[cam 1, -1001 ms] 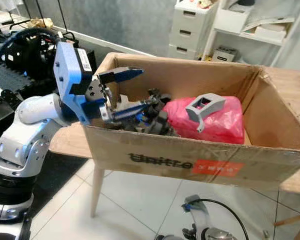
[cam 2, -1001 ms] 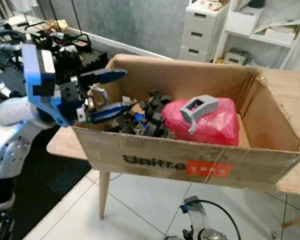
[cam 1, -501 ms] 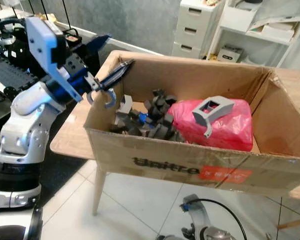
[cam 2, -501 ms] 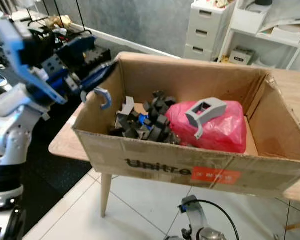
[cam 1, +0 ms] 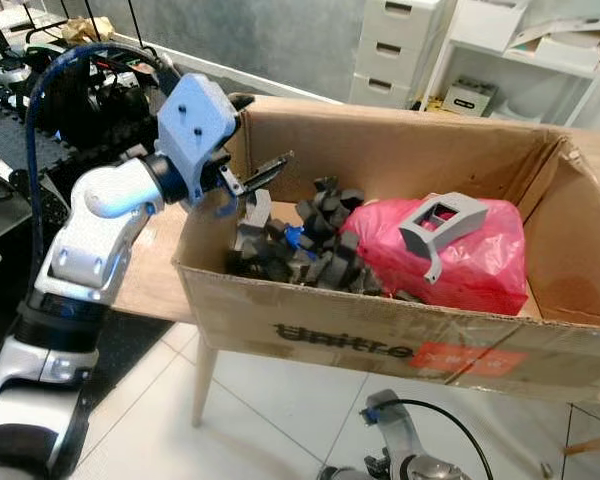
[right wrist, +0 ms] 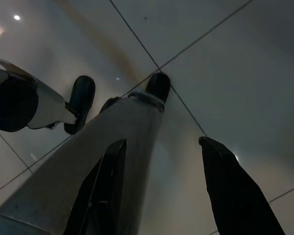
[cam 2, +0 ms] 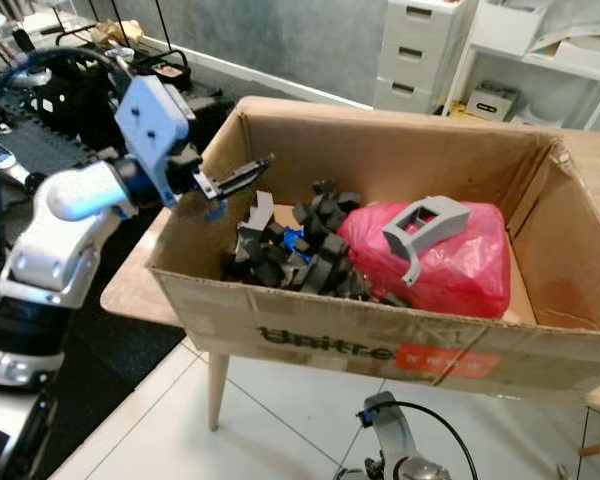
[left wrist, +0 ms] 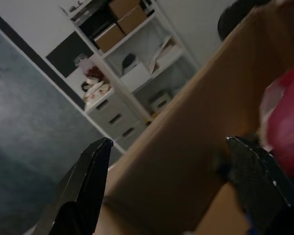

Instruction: Picking trash to rubbish bin

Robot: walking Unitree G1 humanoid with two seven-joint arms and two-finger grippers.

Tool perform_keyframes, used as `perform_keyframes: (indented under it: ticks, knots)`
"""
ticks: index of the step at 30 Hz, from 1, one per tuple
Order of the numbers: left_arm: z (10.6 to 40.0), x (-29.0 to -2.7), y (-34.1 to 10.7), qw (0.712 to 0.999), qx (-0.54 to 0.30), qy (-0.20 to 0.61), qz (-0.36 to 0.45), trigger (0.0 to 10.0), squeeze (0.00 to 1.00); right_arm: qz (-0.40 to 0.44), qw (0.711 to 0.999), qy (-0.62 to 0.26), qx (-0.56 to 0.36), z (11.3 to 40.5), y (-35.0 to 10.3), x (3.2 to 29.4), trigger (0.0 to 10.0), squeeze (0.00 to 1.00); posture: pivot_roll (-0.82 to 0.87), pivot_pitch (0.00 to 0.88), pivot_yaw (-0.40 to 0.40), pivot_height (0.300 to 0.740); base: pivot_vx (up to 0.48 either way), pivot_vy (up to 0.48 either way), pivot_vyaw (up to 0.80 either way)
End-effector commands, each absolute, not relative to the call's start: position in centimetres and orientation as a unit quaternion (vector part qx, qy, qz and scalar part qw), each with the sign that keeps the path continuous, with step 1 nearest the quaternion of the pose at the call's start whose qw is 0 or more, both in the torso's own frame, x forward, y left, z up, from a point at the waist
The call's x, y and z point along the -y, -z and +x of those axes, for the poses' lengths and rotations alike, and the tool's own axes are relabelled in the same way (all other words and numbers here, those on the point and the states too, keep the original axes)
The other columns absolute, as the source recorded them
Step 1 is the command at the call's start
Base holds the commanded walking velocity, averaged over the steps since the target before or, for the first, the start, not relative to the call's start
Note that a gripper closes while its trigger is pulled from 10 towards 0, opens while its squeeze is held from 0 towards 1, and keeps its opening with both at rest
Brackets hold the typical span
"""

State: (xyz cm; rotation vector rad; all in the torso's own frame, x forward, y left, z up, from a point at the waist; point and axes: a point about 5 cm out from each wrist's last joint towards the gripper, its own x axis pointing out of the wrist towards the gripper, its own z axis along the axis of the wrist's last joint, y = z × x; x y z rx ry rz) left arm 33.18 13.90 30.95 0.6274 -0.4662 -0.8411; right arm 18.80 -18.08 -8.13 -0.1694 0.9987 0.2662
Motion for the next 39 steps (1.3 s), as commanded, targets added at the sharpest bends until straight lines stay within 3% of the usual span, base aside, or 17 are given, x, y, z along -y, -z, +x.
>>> perform_keyframes:
  ticks: [1, 7, 14, 20, 39]
  knots:
    - [33.2, -14.5, -31.4, 0.829, 0.214, 0.401, 0.326, 10.0, 0.0, -0.078, 0.86, -0.125, -0.488, 17.9, 8.6, 17.9, 10.0, 0.0, 0.01, 0.109, 0.059, 0.74, 0.0, 0.0, 0.0]
    - [33.1, -16.5, -33.2, 0.795, 0.188, 0.429, 0.385, 10.0, 0.0, -0.069, 0.863, -0.112, -0.488, 18.0, 8.6, 18.1, 10.0, 0.0, 0.01, 0.105, 0.063, 0.74, 0.0, 0.0, 0.0]
    - [32.1, -18.6, -35.4, 0.759, 0.152, 0.51, 0.376, 10.0, 0.0, -0.073, 0.864, -0.108, -0.486, 18.3, 8.4, 18.5, 10.0, 0.0, 0.01, 0.102, 0.067, 0.74, 0.0, 0.0, 0.0]
    - [32.7, -20.2, -34.3, 0.711, 0.054, 0.526, 0.464, 10.0, 0.0, -0.073, 0.864, -0.106, -0.487, 18.2, 8.4, 18.6, 10.0, 0.0, 0.01, 0.102, 0.07, 0.74, 0.0, 0.0, 0.0]
    - [35.1, -19.3, -32.7, 0.673, -0.014, 0.566, 0.477, 10.0, 0.0, -0.072, 0.859, -0.101, -0.496, 17.4, 8.8, 18.7, 10.0, 0.0, 0.0, 0.11, 0.082, 0.74, 0.0, 0.0, 0.0]
